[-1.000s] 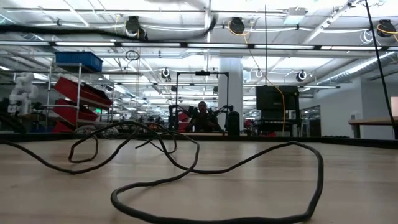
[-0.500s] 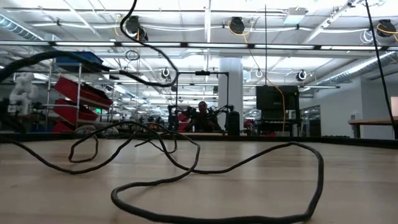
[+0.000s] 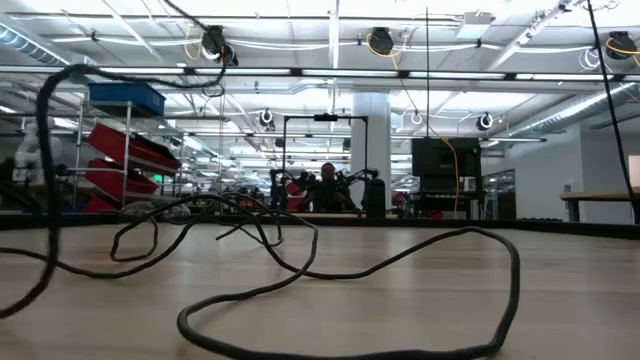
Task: Coil cords
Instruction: Coil the black wire onto the spool
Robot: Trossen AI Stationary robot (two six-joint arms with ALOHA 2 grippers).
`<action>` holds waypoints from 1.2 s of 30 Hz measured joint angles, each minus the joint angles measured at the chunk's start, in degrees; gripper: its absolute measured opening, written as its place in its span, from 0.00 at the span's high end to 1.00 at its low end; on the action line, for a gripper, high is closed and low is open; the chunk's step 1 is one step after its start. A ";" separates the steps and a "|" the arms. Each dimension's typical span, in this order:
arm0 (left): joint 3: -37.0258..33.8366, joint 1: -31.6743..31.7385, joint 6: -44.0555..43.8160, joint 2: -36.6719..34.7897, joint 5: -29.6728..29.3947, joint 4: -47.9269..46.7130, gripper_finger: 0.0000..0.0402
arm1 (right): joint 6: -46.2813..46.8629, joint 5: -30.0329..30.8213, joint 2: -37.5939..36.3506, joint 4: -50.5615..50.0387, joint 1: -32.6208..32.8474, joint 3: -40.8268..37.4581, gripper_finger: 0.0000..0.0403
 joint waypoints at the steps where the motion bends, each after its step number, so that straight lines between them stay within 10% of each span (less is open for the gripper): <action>1: 0.00 0.01 0.42 -0.44 -0.02 0.75 0.99 | -0.38 0.04 0.48 0.12 -0.58 0.00 1.00; 18: 0.00 2.92 5.71 -3.39 3.38 8.40 0.99 | -4.37 -0.54 7.13 1.30 -9.41 0.00 1.00; 36: 0.00 4.52 2.47 -5.31 9.45 -3.63 0.99 | -4.22 -7.79 7.45 1.93 -9.33 0.00 1.00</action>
